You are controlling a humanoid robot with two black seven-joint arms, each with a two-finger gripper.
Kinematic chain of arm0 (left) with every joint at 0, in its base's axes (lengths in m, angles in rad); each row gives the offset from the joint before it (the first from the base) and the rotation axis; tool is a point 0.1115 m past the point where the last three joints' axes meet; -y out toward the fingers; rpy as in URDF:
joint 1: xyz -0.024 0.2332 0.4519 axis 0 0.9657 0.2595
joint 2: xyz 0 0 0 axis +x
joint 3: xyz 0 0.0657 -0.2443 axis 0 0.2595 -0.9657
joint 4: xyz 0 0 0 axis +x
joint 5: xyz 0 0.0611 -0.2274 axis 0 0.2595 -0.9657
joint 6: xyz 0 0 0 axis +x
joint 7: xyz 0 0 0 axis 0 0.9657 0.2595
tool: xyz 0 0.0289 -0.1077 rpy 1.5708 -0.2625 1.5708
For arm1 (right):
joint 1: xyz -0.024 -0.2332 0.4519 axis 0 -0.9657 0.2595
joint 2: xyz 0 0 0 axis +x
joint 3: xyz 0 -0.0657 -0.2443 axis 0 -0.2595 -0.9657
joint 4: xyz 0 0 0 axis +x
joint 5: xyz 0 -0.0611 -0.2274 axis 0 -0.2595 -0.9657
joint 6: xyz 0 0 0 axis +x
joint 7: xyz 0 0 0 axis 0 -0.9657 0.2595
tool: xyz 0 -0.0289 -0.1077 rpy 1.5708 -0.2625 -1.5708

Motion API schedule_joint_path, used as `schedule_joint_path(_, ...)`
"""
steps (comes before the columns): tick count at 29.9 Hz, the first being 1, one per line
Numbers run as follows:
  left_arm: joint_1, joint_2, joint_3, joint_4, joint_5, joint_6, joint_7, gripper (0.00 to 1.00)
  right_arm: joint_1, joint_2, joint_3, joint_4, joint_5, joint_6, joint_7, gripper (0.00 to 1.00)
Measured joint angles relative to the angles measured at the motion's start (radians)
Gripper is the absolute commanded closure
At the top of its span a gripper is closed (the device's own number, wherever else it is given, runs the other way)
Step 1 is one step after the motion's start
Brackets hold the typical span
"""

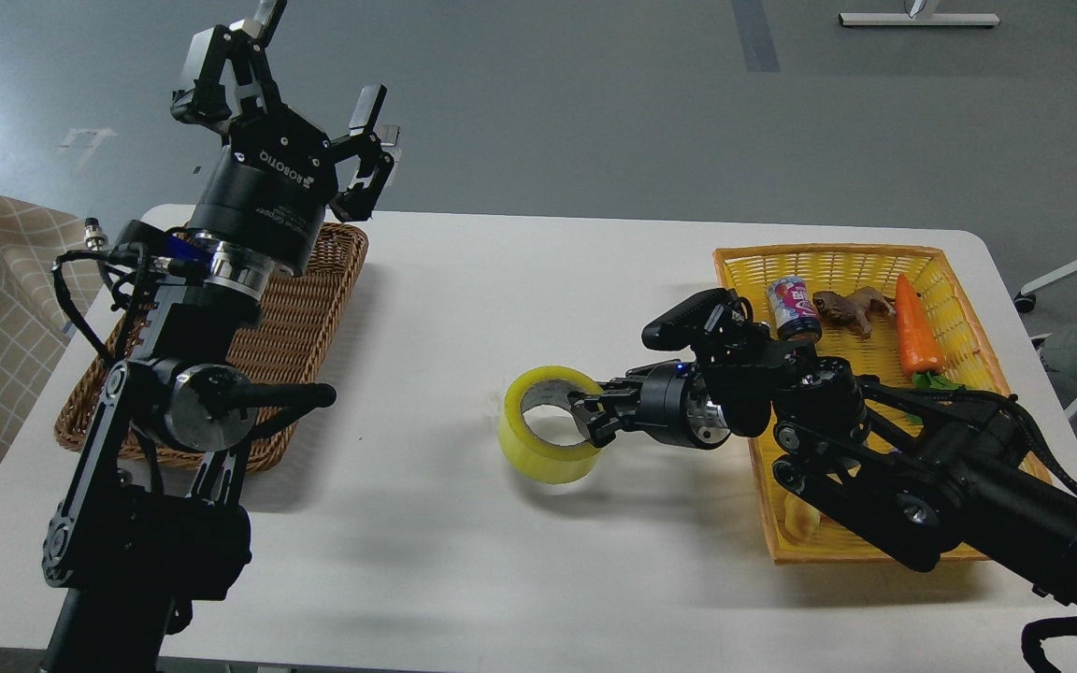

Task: Place and transfer tape with both arms
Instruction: 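Lower the tape roll onto the table and open the right gripper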

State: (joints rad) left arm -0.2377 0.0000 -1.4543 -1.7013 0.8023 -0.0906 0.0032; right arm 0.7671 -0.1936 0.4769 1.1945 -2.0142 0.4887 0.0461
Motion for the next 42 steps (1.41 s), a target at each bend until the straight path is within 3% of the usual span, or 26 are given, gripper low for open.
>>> schedule_joint_path(11, 0.001, 0.000, 0.002, 0.000, 0.000, -0.003, 0.001, 0.02, -0.060, 0.013, 0.017, 0.002, -0.004, 0.000, 0.000, 0.91)
schedule_joint_path(14, 0.002, 0.000, 0.001, 0.000, 0.000, -0.003, 0.000, 0.02, -0.069, 0.018, 0.018, 0.003, -0.004, 0.000, 0.000, 0.78)
schedule_joint_path(20, 0.011, 0.000, 0.001, 0.000, 0.000, -0.004, 0.000, 0.02, -0.071, 0.019, 0.021, 0.003, -0.005, 0.000, 0.000, 0.61)
schedule_joint_path(33, 0.024, 0.000, 0.001, 0.001, 0.000, -0.006, 0.000, 0.02, -0.100, 0.019, 0.041, 0.004, -0.005, 0.000, 0.000, 0.58)
schedule_joint_path(37, 0.026, 0.000, 0.000, 0.001, 0.000, -0.006, 0.000, 0.02, -0.102, 0.020, 0.065, 0.004, -0.005, 0.000, 0.000, 0.09)
schedule_joint_path(42, 0.026, 0.000, 0.001, 0.002, 0.000, -0.006, 0.000, 0.02, -0.096, 0.020, 0.115, 0.013, -0.004, 0.000, 0.000, 0.02)
